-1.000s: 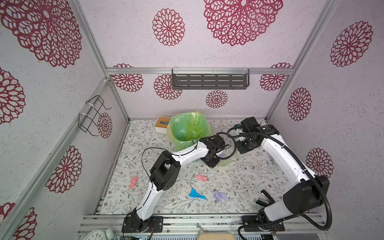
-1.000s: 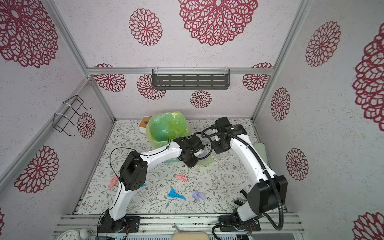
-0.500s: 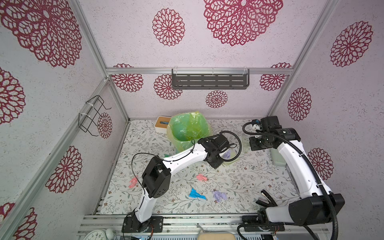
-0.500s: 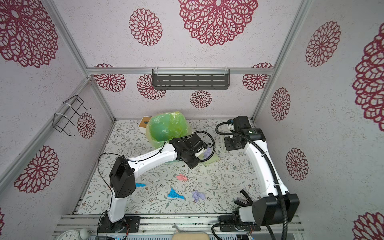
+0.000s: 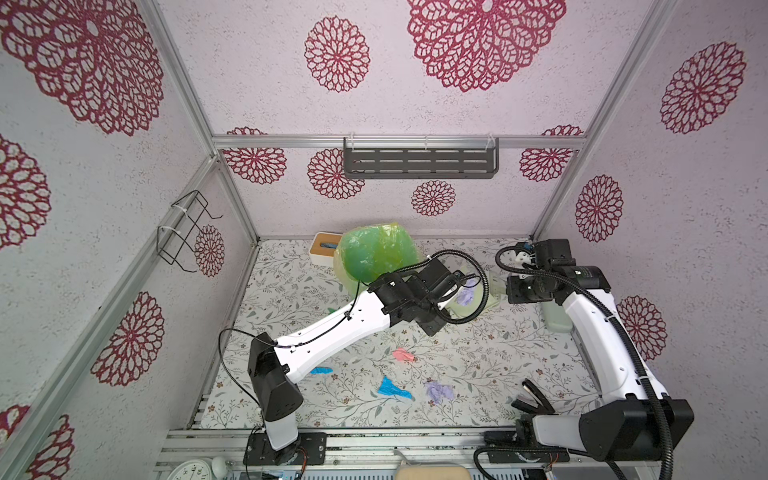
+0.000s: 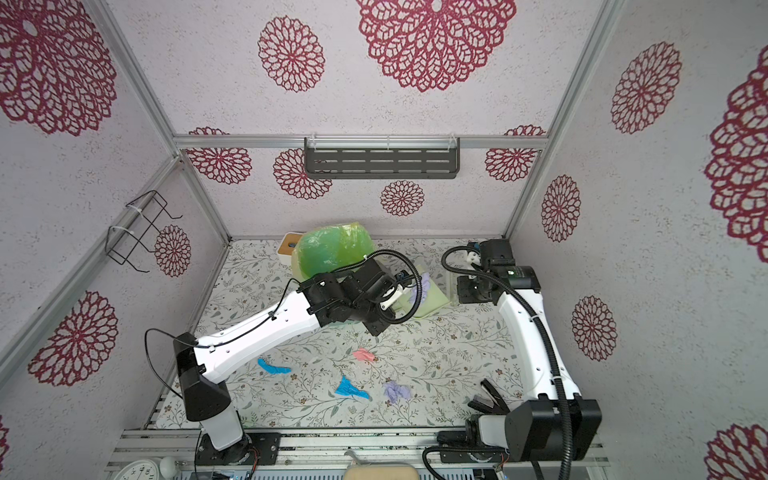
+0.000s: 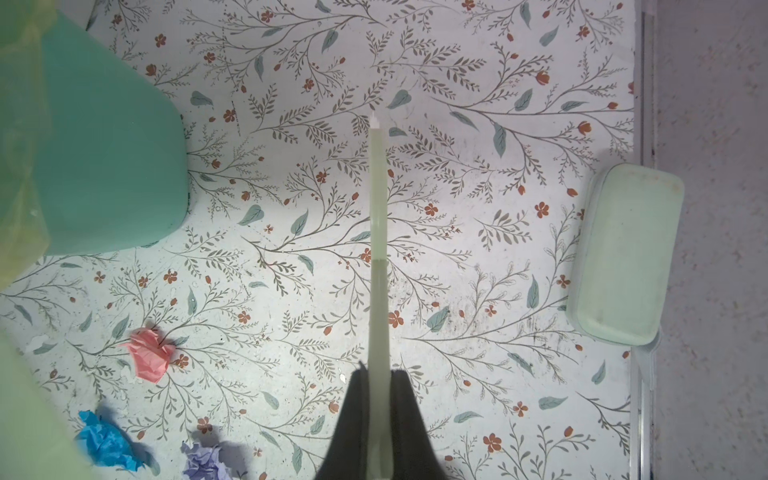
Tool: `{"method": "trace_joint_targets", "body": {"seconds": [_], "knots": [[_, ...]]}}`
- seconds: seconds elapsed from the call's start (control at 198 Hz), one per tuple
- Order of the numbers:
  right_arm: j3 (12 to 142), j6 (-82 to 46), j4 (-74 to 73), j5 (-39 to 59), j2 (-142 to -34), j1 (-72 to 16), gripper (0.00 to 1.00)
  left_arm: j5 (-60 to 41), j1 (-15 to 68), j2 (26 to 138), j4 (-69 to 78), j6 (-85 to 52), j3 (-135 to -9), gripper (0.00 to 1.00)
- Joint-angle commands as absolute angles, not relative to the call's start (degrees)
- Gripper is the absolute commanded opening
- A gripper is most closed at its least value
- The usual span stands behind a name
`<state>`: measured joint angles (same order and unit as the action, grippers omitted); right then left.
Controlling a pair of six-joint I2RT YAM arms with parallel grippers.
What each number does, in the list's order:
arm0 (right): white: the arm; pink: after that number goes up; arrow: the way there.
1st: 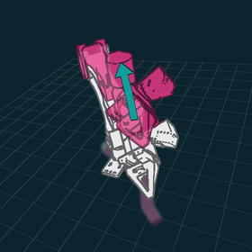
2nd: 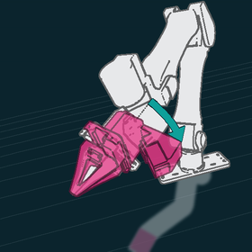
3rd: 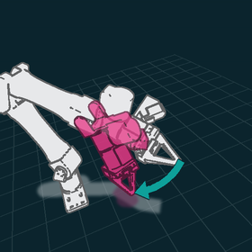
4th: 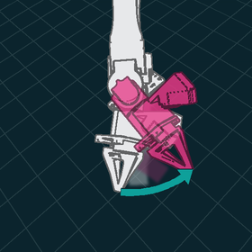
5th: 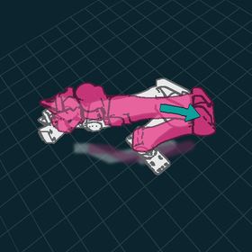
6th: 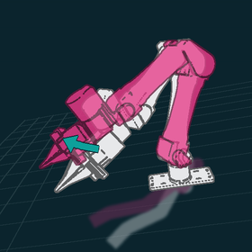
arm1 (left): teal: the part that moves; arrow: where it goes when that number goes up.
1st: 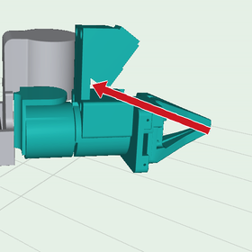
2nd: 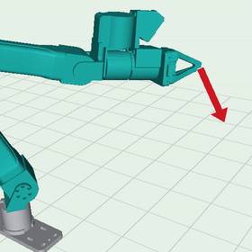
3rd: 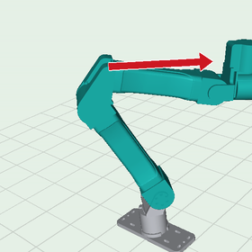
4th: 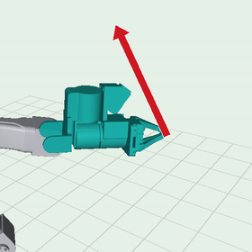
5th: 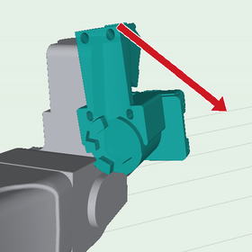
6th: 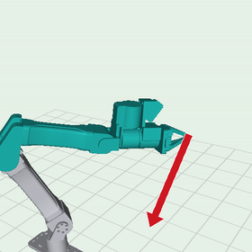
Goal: Sweep away the paper scraps from the table
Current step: 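Carry the dustpan to the bin with the left gripper while the right withdraws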
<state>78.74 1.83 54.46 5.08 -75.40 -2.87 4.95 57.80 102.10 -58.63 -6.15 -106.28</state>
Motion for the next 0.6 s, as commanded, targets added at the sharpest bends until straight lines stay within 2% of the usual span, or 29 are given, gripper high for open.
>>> {"method": "trace_joint_targets", "body": {"seconds": [0.0,0.302,0.6], "knots": [[78.5,0.4,52.8,7.2,-73.6,-2.3,0.00,7.5,58.1,98.5,-61.5,-7.6,-109.4,0.11],[76.6,-0.1,50.8,8.7,-73.3,-1.8,0.00,15.0,56.5,94.0,-68.7,-8.5,-112.3,0.11],[76.5,0.2,50.6,9.4,-73.6,-1.7,0.00,17.7,49.1,86.6,-70.7,-9.8,-108.2,0.11]]}}
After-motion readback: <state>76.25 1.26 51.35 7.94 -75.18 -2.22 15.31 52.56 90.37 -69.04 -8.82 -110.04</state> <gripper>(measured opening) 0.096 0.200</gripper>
